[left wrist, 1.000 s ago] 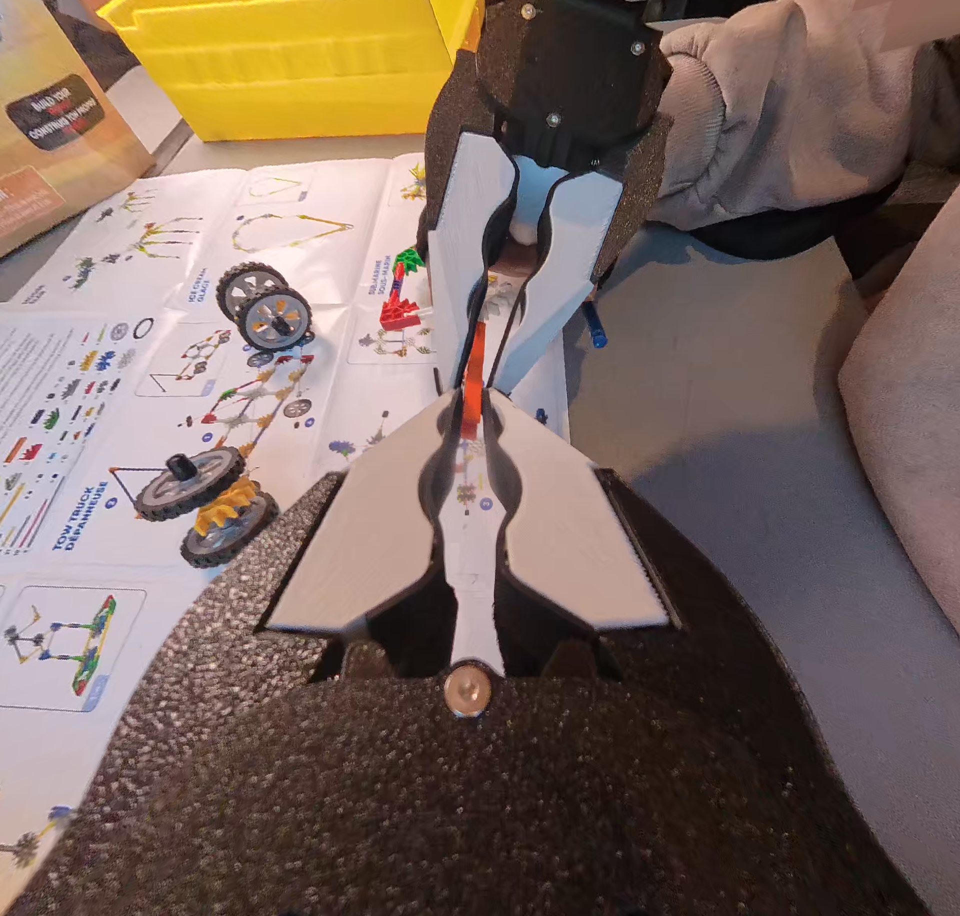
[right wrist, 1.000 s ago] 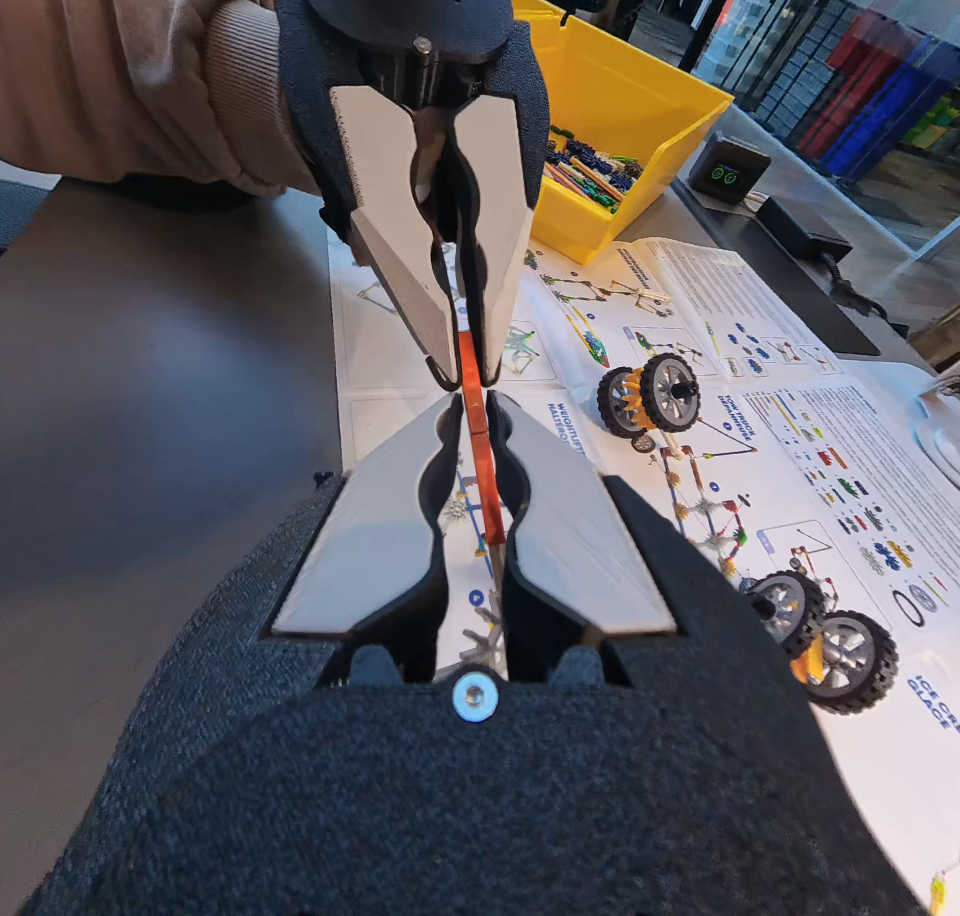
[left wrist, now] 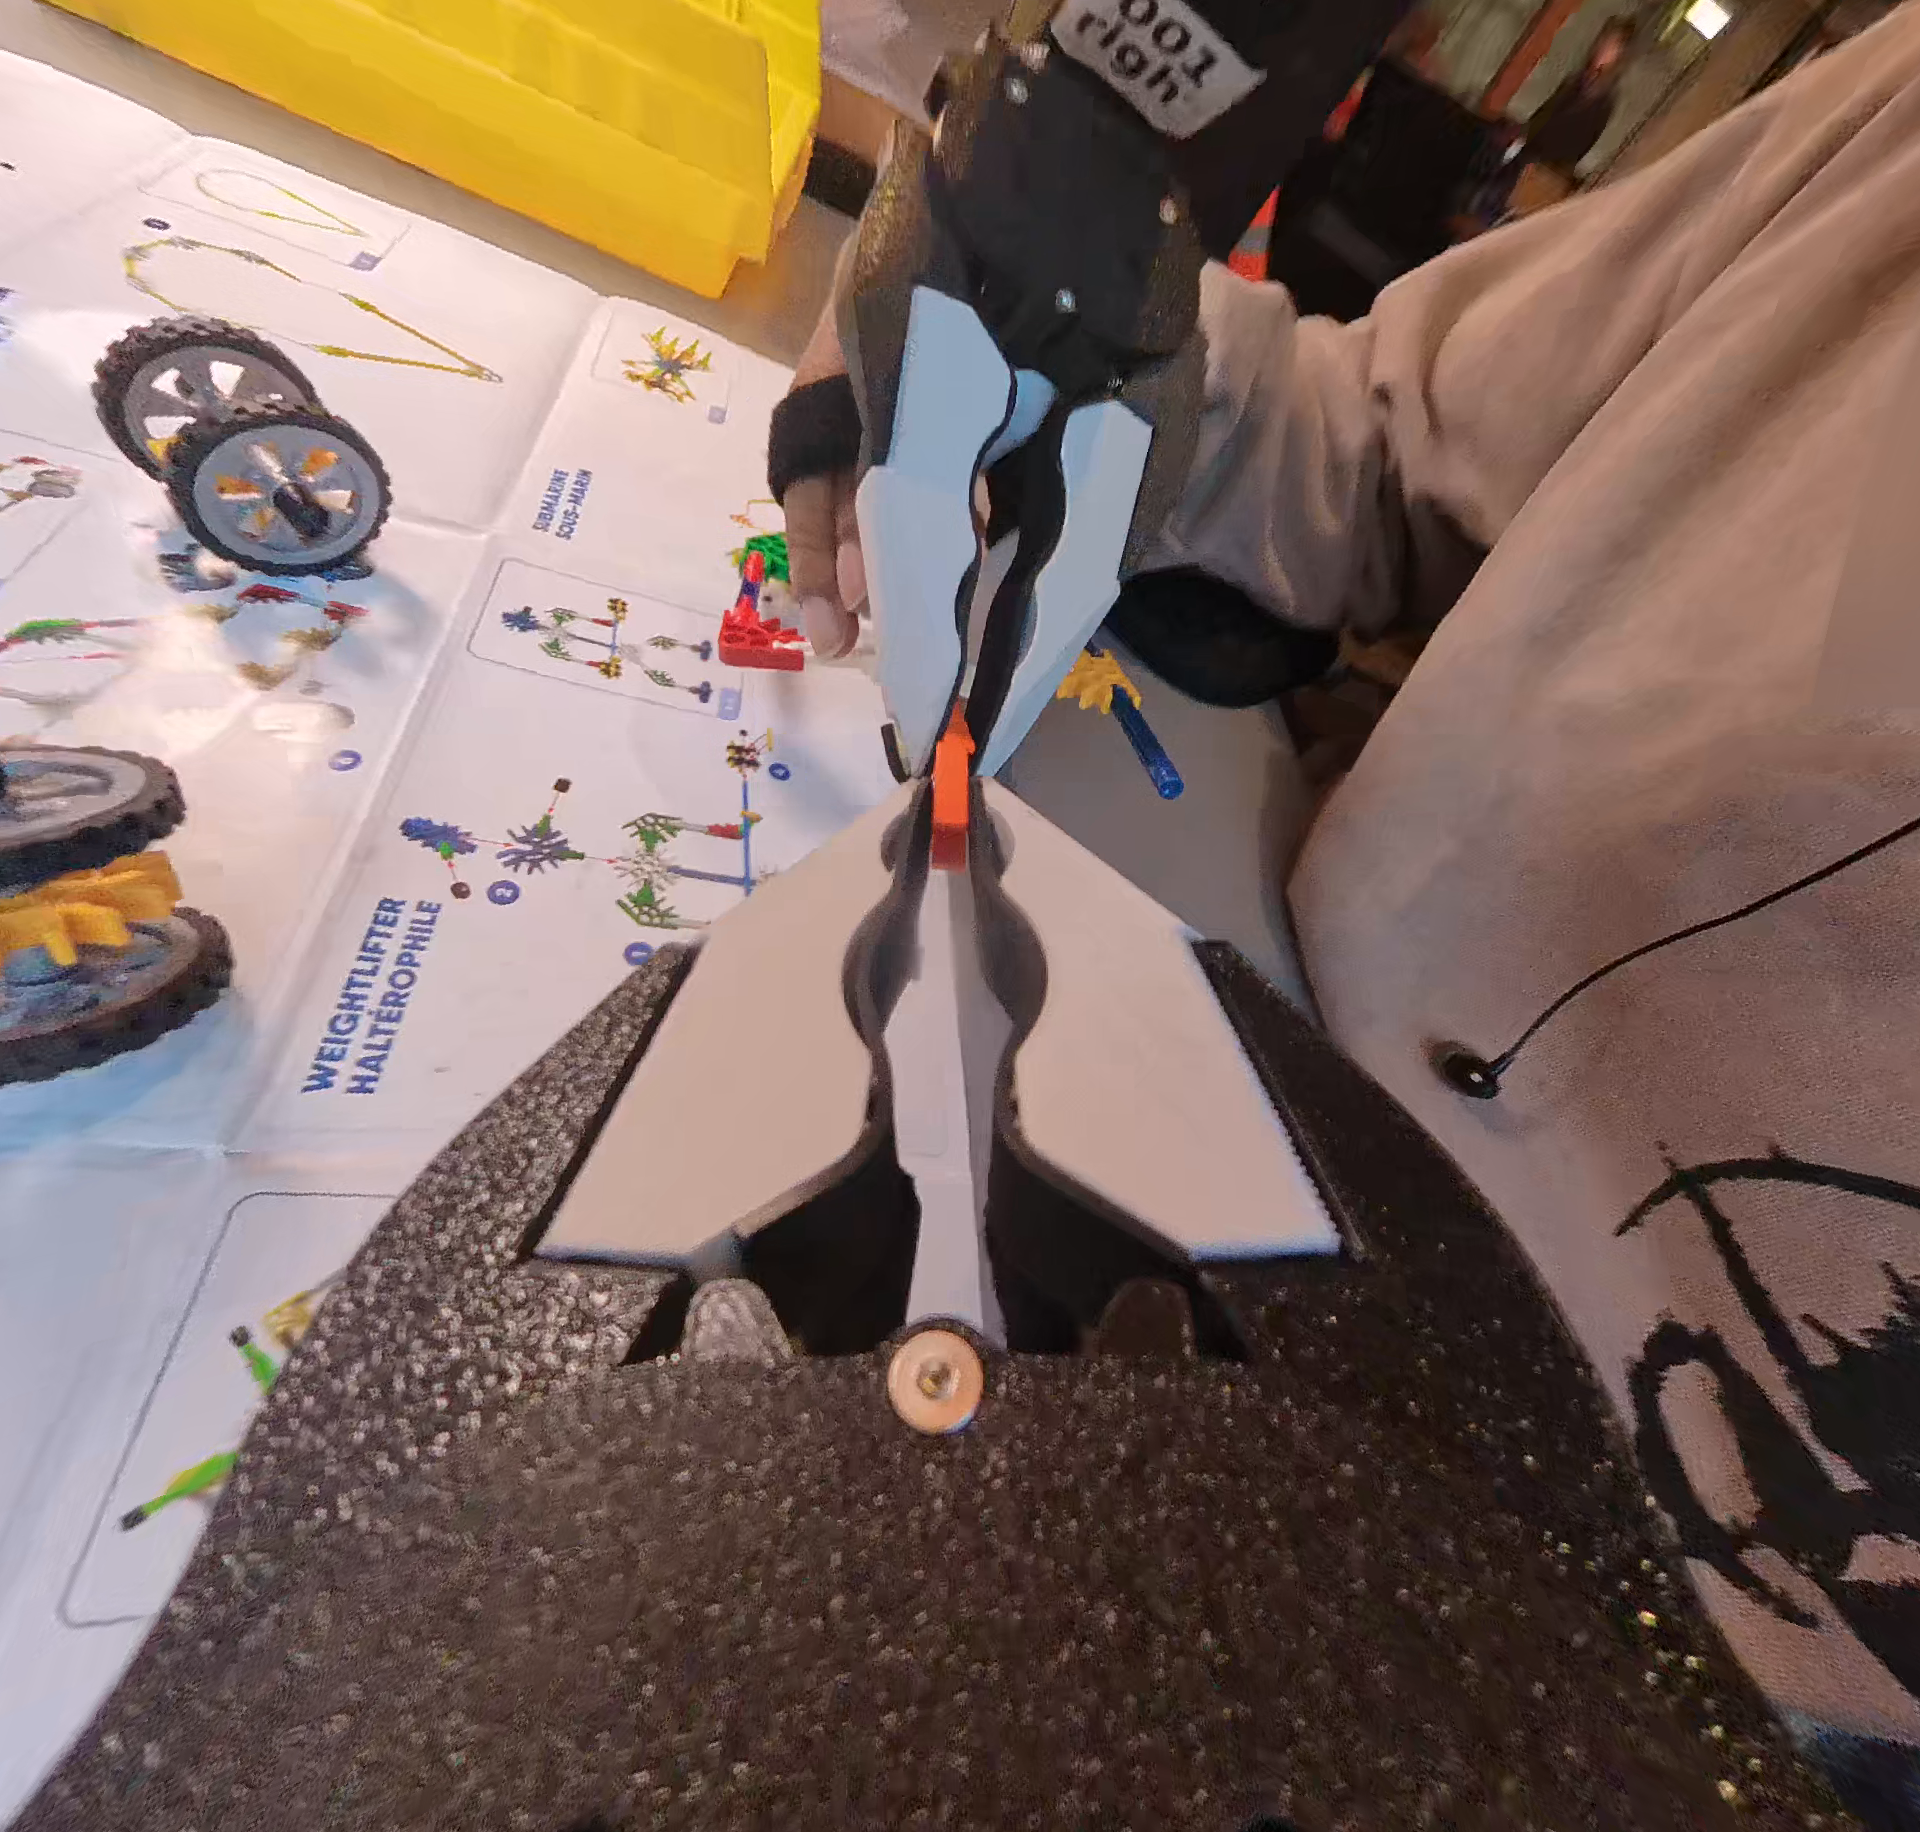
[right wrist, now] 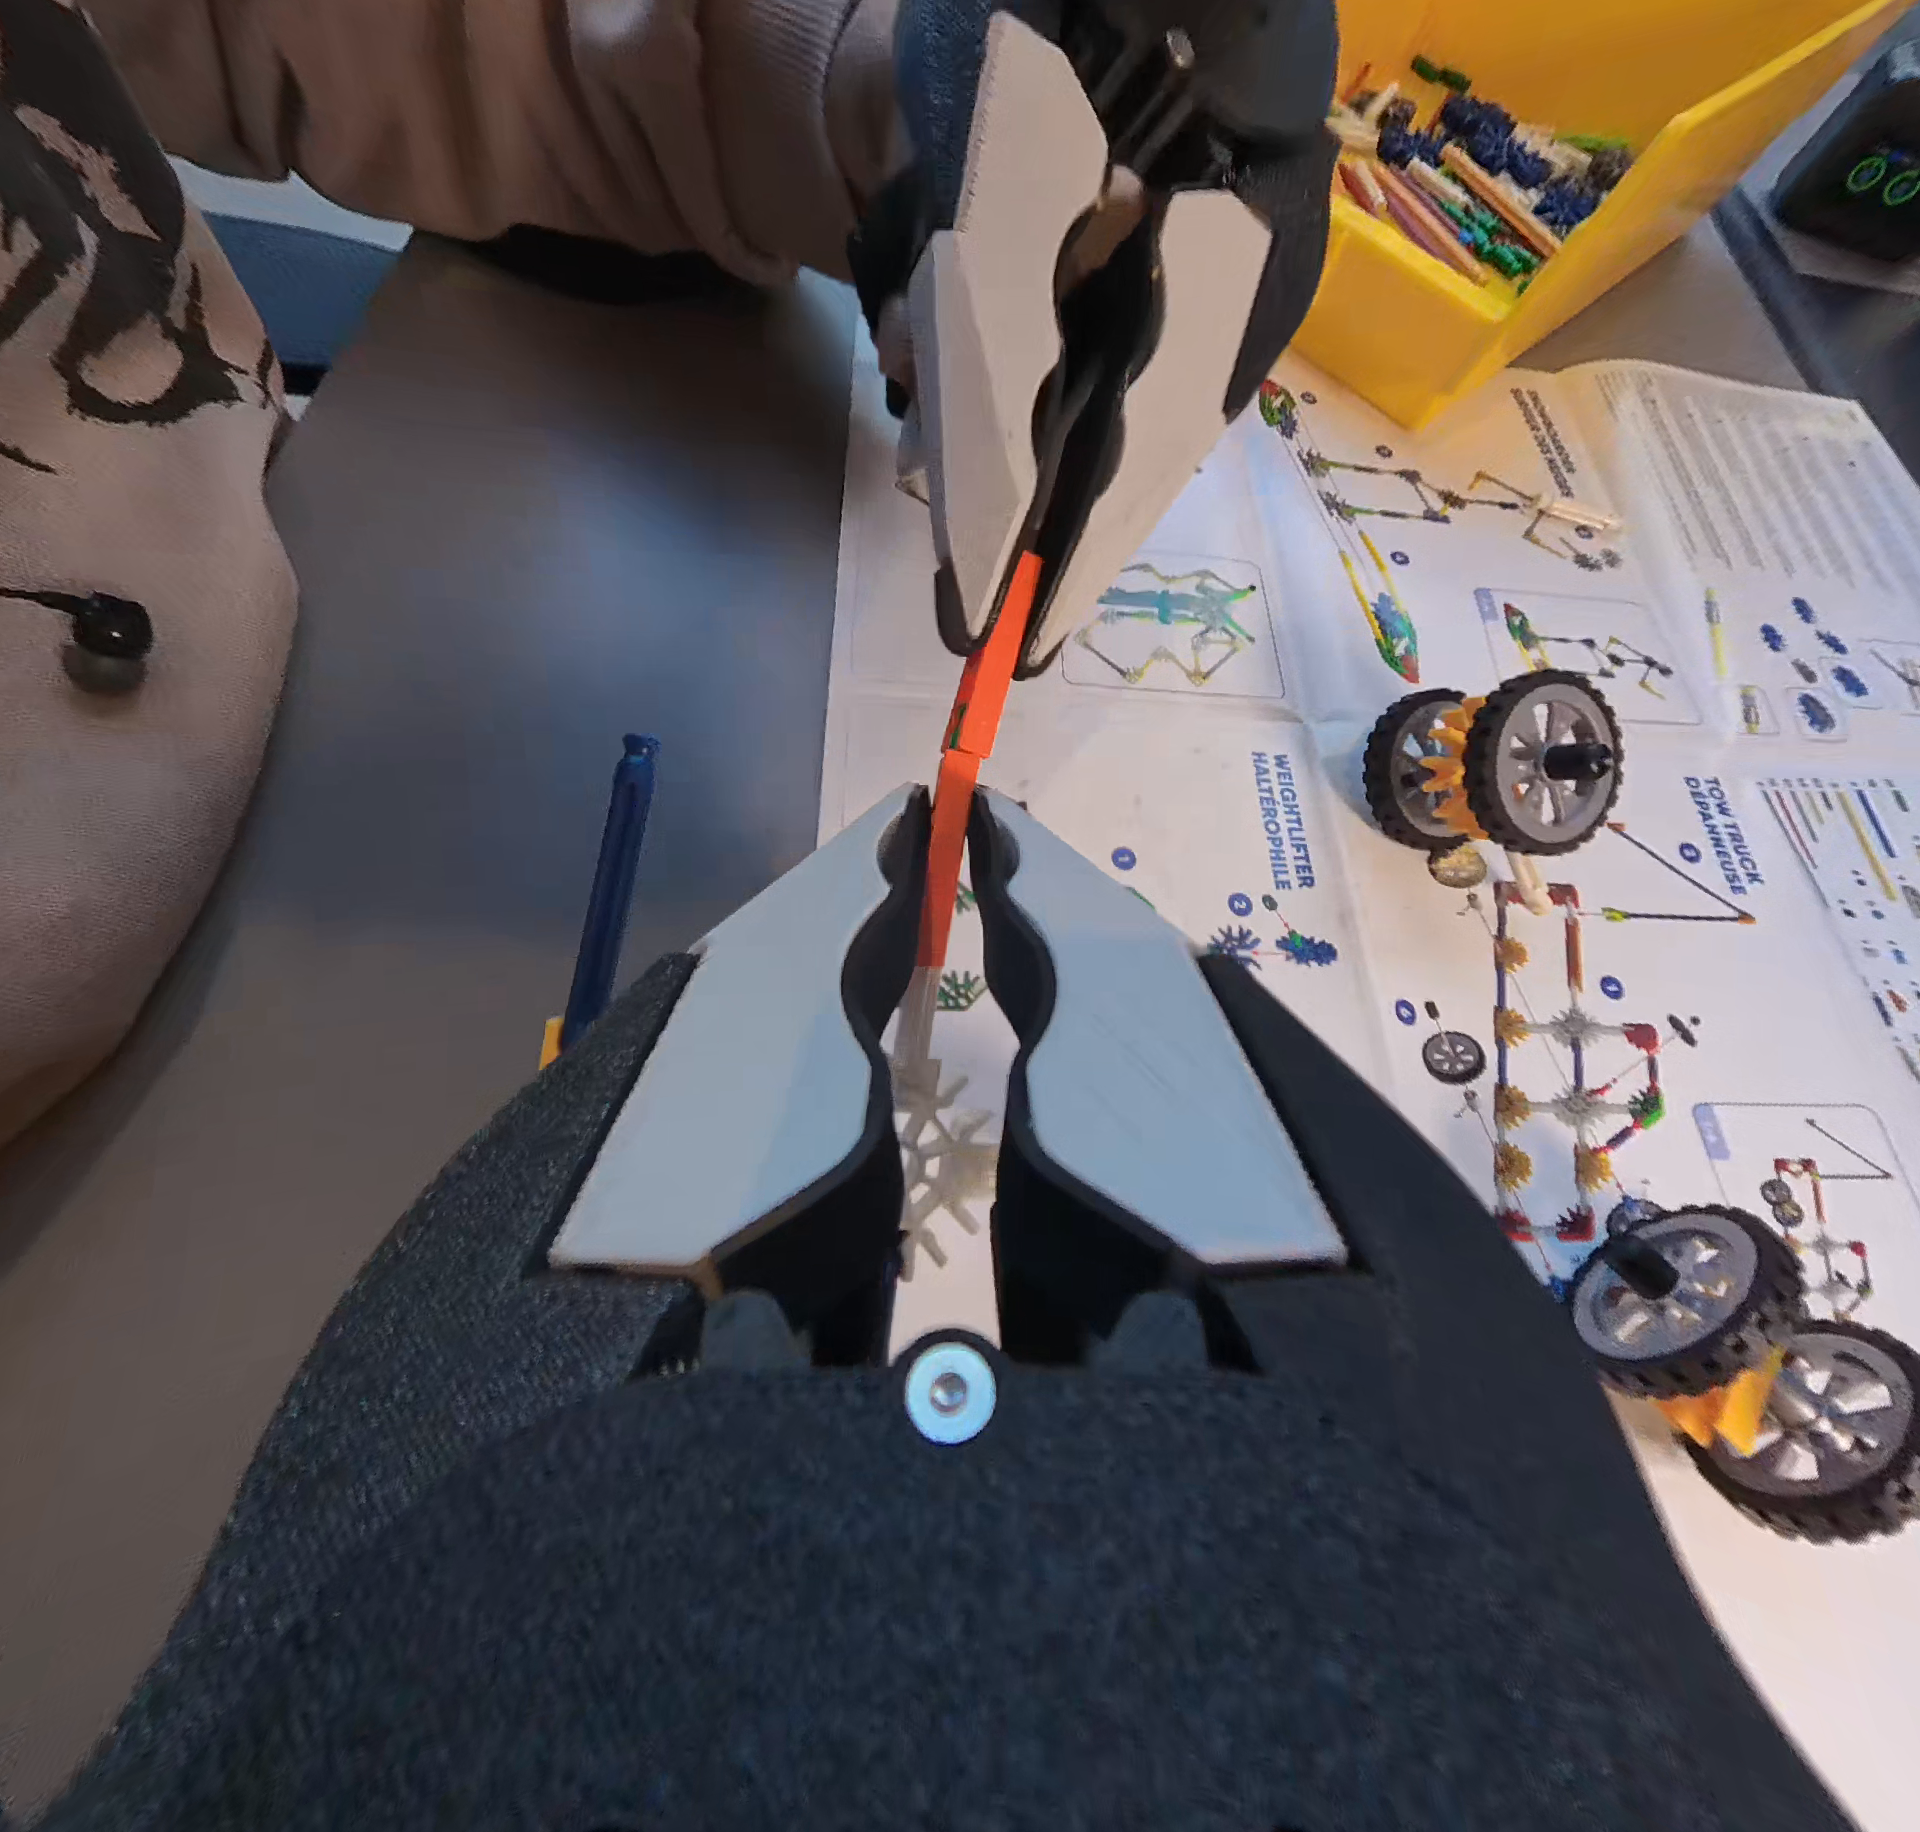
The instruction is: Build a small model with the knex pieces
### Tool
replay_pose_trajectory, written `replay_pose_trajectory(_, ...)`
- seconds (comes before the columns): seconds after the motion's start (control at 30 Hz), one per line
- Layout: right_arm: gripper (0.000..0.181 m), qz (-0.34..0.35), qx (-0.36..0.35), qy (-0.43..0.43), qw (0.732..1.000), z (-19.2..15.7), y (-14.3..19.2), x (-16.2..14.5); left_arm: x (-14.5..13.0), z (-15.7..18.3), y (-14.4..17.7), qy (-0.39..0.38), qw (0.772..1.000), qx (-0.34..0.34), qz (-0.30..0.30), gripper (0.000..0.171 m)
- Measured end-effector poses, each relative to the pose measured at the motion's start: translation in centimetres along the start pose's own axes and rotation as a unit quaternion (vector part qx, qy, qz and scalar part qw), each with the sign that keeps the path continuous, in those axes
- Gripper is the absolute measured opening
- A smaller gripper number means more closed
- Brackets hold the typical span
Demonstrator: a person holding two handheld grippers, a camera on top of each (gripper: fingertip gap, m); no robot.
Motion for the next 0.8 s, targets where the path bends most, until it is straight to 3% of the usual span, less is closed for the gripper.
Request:
replay_pose_trajectory(0.17,0.005,0.066,0.039,-0.039,0.996,0.0,0.5,-0.1,-0.3,-1.0,0.0,0.089,0.988,-0.097,0.082,0.003)
replay_pose_trajectory(0.5,0.004,0.116,0.084,-0.052,0.988,-0.5,0.6,0.1,-0.5,-2.2,-1.4,0.244,0.937,-0.202,0.147,0.003)
replay_pose_trajectory(0.57,0.003,0.089,0.103,-0.024,0.990,-1.6,-0.9,0.4,-0.4,-2.3,-2.7,0.261,0.937,-0.198,0.123,0.003)
replay_pose_trajectory(0.63,0.004,0.072,0.111,-0.018,0.991,-2.0,-1.5,0.5,-0.2,-2.8,-2.8,0.229,0.959,-0.142,0.085,0.003)
replay_pose_trajectory(0.8,0.005,-0.003,0.042,0.008,0.999,-1.2,-1.7,-0.3,0.6,-4.3,0.4,0.235,0.954,-0.082,0.165,0.003)
Point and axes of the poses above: each gripper's, where its closed fingertips meet, y back along the fingers, x out of its top, z = x × y across the jaws, the point moved 9 cm from there along y, back along the fingers, and after that the axes turned 6 degrees about -x, right-handed, at the moved point
